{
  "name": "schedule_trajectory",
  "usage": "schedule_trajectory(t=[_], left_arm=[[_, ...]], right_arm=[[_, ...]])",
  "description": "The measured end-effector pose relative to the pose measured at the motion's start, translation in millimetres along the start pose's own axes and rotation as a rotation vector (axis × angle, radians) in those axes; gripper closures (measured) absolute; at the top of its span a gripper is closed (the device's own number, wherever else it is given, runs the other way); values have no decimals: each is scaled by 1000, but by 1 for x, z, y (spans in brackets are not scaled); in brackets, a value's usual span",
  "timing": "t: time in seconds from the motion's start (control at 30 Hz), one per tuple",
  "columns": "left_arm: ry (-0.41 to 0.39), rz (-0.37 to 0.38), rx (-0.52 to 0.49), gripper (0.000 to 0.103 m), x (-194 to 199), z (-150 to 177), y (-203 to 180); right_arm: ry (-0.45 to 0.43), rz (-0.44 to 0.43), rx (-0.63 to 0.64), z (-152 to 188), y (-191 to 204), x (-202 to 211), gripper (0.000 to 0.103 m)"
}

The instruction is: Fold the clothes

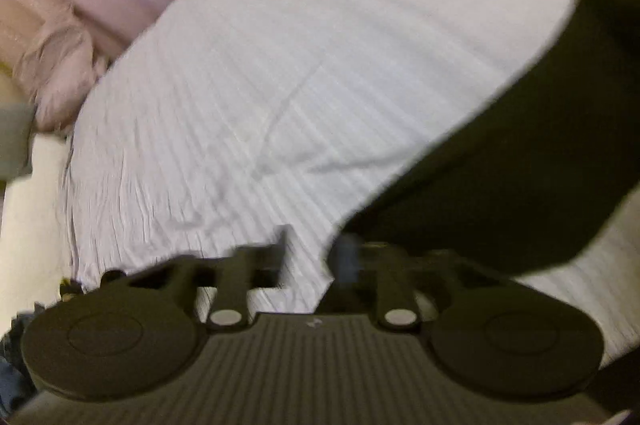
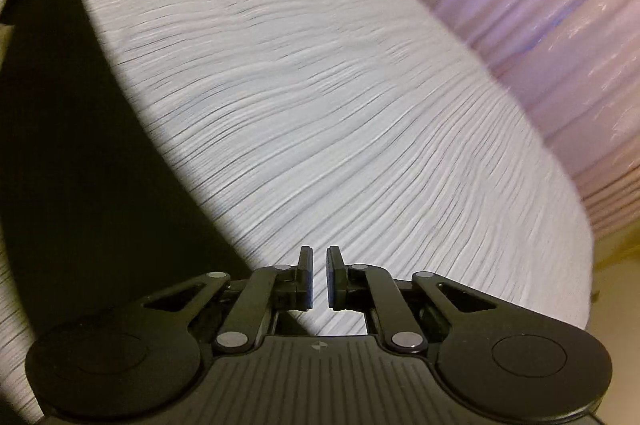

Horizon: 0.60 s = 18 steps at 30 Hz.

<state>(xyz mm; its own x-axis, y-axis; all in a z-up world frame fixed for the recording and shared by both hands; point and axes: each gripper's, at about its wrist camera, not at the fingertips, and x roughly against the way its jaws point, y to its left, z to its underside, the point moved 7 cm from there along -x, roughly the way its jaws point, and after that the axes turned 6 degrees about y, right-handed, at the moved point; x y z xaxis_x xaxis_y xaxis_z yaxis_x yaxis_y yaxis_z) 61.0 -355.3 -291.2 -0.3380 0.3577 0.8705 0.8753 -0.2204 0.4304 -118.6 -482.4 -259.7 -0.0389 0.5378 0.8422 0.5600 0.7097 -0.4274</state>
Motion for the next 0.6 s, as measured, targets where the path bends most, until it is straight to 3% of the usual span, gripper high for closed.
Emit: schedule_trajectory(t=[0.13,0.2,0.23,0.27,0.47,0.6], left_arm=[[27,11,-5,49,-25,2,-6],[32,11,15,45,-23,14,-8],[35,10,25,43,-22,21,-9],[46,20,60,39,-21,30,-5],[68,78,270,34,-10,91,-10],[89,143,194,34,-37,111,-47]], right_arm=[[34,3,-29,-9,3,-34,97],[37,-20,-46,-7,12,-37,74],[36,-31,-55,-4,18,-38,38],[33,-42,-64,0,25,-38,29],[59,-208,-128,1,95,-21,29],[-6,-306,-46,-35,162,-11,29]])
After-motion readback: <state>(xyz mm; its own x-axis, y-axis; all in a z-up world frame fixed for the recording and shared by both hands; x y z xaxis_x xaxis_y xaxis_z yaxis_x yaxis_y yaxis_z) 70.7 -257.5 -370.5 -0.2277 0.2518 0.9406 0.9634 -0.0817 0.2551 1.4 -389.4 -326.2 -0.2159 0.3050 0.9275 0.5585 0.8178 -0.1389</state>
